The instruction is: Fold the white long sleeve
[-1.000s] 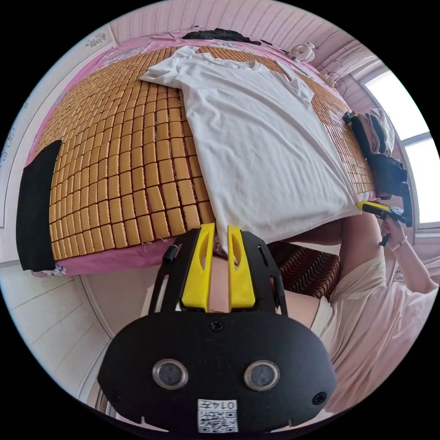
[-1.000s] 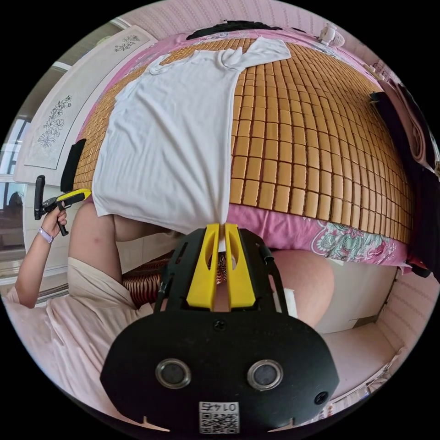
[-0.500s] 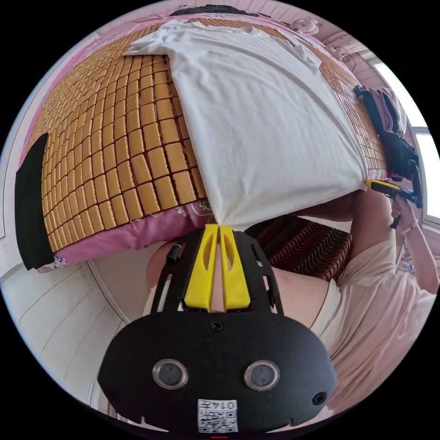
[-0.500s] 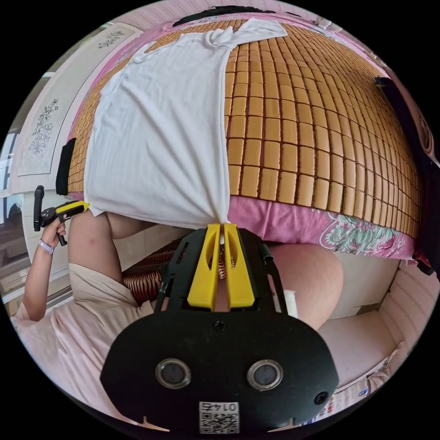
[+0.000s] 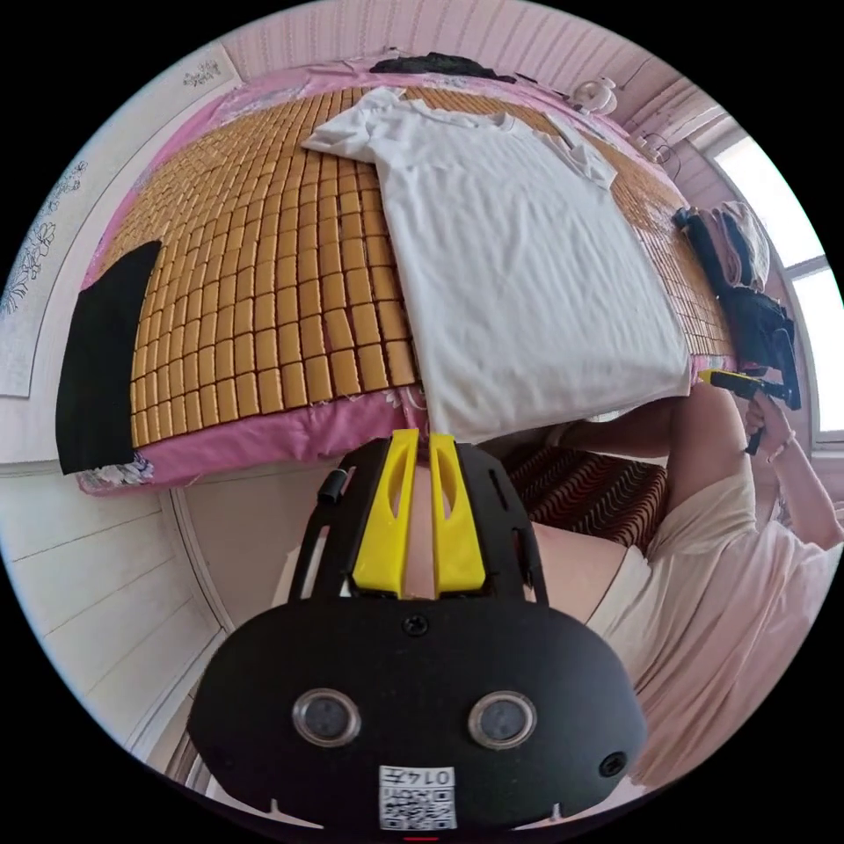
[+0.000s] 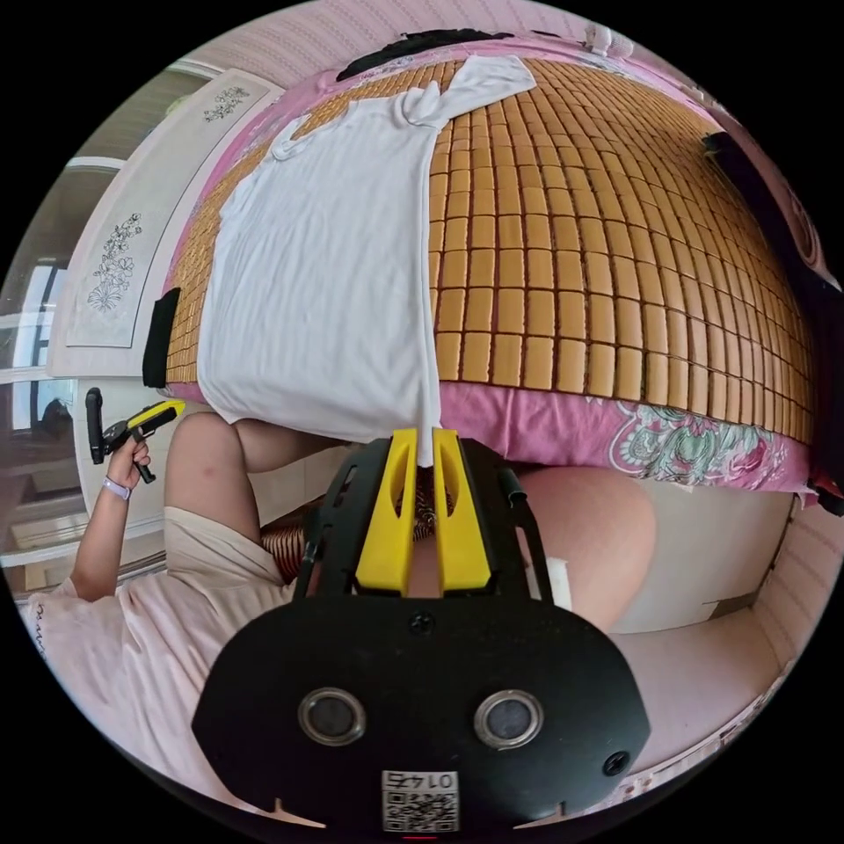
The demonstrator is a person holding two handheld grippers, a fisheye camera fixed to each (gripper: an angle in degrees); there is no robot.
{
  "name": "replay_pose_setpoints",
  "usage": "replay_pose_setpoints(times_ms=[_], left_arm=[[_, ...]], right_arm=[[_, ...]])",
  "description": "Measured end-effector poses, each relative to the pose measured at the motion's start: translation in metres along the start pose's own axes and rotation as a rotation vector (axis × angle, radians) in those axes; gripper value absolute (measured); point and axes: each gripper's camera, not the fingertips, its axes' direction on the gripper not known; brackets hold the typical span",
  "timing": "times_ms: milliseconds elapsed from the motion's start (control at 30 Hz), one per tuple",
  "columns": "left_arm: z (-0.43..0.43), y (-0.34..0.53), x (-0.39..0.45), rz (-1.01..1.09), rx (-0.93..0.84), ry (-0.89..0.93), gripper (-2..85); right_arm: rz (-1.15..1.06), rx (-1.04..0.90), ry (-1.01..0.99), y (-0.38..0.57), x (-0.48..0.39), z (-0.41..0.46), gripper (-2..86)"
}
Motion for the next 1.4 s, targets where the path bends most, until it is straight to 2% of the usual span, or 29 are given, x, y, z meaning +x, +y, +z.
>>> replay_pose_setpoints(times_ms=[133,267,367,533,600,700,800,833,967,1033,1200,1267,1333,1400], left_arm=[[-0.018,-0.018,0.02,0.09,0.147,0.05,0.9],[-0.007,-0.078,0.069,0.216,0.236,0.109,1.7],[0.015,-0.142,0.112,0.297,0.271,0.129,2.3],[0.064,-0.247,0.163,0.361,0.293,0.149,2.7],[0.084,-0.273,0.178,0.377,0.289,0.116,1.7],[0.123,-0.295,0.195,0.401,0.177,0.095,-0.4],[0.134,-0.293,0.198,0.423,0.254,0.095,-0.9],[0.139,-0.291,0.199,0.424,0.277,0.098,-0.9],[0.152,-0.302,0.203,0.383,0.259,0.131,-1.0],[0.153,-0.312,0.205,0.378,0.208,0.137,-1.0],[0.123,-0.327,0.224,0.416,0.322,0.186,-0.9],[0.118,-0.345,0.24,0.478,0.35,0.225,-0.7],[0.122,-0.366,0.253,0.515,0.358,0.242,-0.4],[0.131,-0.392,0.265,0.544,0.375,0.23,0.2]], right_arm=[[0.0,0.099,0.032,-0.004,0.012,-0.034,4.8],[0.011,0.216,0.04,-0.035,0.024,-0.071,5.2],[-0.016,0.325,0.09,-0.09,0.03,-0.108,5.9],[-0.073,0.461,0.241,-0.252,0.041,-0.145,7.5],[-0.038,0.481,0.242,-0.307,0.052,-0.145,8.5],[0.059,0.469,0.188,-0.38,0.075,-0.131,8.6],[0.147,0.332,0.154,-0.42,0.093,-0.102,5.2],[0.144,0.423,0.175,-0.412,0.09,-0.112,2.3],[0.078,0.351,0.072,-0.379,0.094,-0.132,0.5],[0.063,0.46,0.046,-0.314,0.09,-0.178,0.3],[0.022,0.507,0.193,-0.175,0.066,-0.247,0.6],[0.064,0.452,0.292,-0.137,0.075,-0.254,1.2],[0.198,0.407,0.4,-0.102,0.098,-0.259,2.7],[0.257,0.383,0.362,-0.095,0.111,-0.261,4.9]])
